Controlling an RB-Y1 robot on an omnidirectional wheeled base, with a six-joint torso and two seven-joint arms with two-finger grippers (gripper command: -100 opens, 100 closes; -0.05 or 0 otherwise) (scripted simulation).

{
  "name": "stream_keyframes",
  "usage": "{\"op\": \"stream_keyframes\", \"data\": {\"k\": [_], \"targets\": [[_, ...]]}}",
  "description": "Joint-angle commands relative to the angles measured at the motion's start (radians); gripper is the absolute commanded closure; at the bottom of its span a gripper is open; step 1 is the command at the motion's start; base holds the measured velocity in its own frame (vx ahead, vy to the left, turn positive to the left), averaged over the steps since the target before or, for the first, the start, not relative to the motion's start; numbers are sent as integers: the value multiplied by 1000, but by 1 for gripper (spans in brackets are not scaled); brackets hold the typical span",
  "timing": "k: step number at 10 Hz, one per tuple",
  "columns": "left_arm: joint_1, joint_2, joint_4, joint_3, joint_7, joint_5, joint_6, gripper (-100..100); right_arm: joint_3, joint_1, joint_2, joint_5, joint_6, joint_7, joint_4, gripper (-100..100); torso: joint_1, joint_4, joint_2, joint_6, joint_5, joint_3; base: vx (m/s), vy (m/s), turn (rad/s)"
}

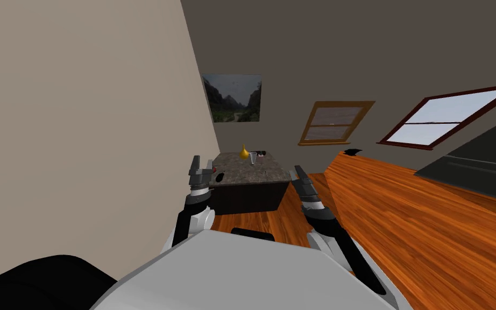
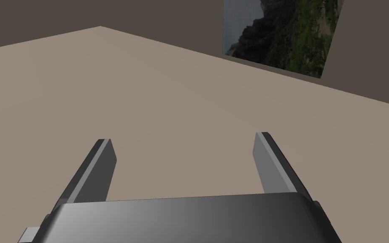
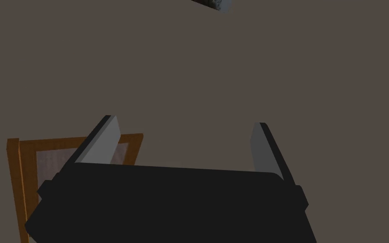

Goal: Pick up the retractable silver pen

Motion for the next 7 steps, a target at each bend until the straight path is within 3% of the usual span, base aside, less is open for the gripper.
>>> {"op": "stream_keyframes", "data": {"k": [1,7], "targets": [[0,0,0,0,0,0,0,0,17,-2,-50,-10,14,11,12,-100,0,0,0,0,0,0,-95,-2,149],[0,0,0,0,0,0,0,0,66,-17,-207,-37,61,40,47,-100,1,0,-1,0,0,0,-83,3,100]]}}
